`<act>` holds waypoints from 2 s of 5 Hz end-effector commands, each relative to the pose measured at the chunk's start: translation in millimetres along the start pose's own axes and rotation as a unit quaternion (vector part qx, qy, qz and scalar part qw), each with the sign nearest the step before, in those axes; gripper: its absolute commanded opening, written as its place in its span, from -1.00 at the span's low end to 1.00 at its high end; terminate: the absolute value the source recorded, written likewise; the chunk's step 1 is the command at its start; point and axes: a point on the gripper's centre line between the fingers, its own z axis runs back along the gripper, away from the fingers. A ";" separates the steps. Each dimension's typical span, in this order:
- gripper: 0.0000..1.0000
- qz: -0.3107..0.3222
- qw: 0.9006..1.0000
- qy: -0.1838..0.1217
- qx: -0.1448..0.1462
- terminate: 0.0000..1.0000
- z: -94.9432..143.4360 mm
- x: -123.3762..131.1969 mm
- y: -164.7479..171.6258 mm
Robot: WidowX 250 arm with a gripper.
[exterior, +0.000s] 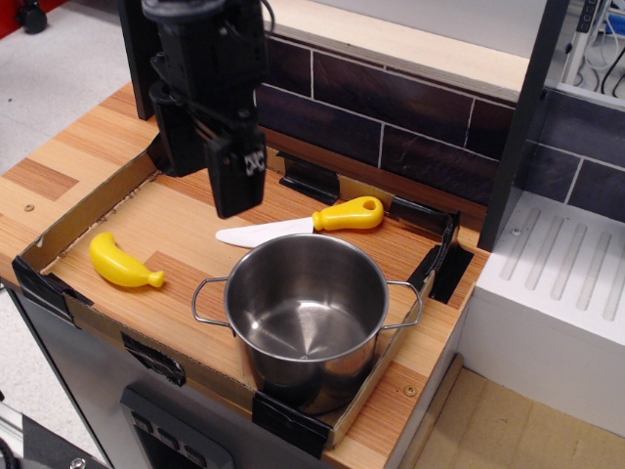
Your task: Topple metal pot
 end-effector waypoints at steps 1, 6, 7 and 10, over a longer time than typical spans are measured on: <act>1.00 -0.005 0.999 -0.023 0.047 -1.00 -20.1 8.3 -6.5; -1.00 -0.011 0.999 -0.004 0.047 -1.00 -52.5 13.8 -19.4; -1.00 -0.015 0.999 -0.003 0.052 -1.00 -55.2 13.7 -19.6; -1.00 -0.030 0.987 -0.077 0.139 -1.00 -13.0 15.8 -18.4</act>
